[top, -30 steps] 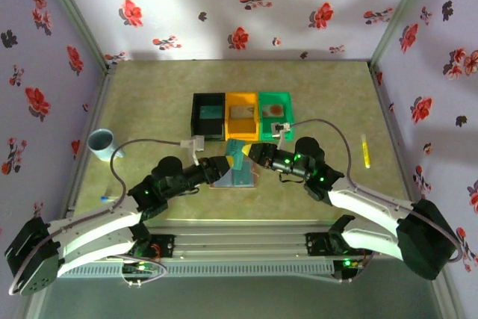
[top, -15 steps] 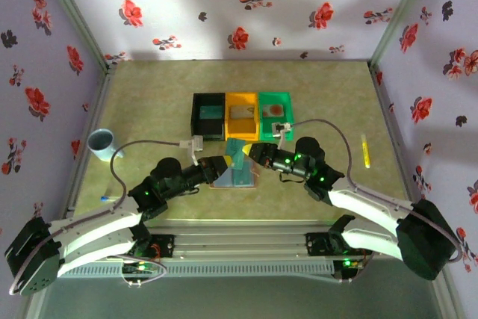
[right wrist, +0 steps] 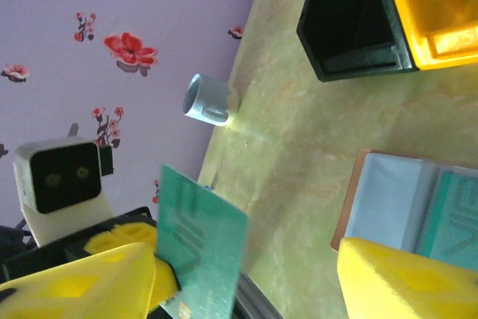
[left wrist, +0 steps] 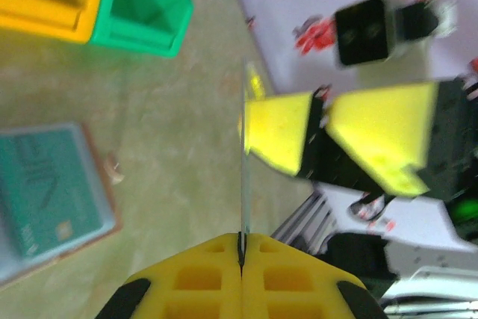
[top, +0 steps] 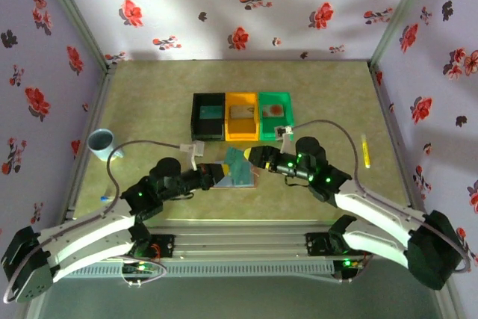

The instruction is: Take the credit cards out of the card holder

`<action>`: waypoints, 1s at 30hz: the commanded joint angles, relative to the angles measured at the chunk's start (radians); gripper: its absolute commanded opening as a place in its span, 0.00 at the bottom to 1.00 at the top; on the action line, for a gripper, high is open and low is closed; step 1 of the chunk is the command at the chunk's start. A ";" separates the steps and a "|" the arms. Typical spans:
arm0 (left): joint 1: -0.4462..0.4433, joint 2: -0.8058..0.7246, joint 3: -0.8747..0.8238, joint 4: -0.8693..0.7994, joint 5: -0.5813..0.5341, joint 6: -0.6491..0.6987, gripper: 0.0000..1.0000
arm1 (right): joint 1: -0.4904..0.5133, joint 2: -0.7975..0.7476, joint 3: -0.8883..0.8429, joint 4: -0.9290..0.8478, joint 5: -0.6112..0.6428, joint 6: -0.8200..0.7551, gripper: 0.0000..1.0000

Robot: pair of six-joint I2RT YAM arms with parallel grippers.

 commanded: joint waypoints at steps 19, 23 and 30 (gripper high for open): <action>0.048 0.205 0.390 -0.761 0.355 0.448 0.00 | -0.019 0.149 0.049 0.045 -0.477 -0.260 0.53; 0.085 0.219 0.419 -0.789 0.382 0.481 0.00 | -0.009 0.166 0.011 0.140 -0.494 -0.224 0.53; 0.136 0.232 0.439 -0.812 0.437 0.507 0.00 | 0.019 0.174 -0.021 0.164 -0.486 -0.232 0.57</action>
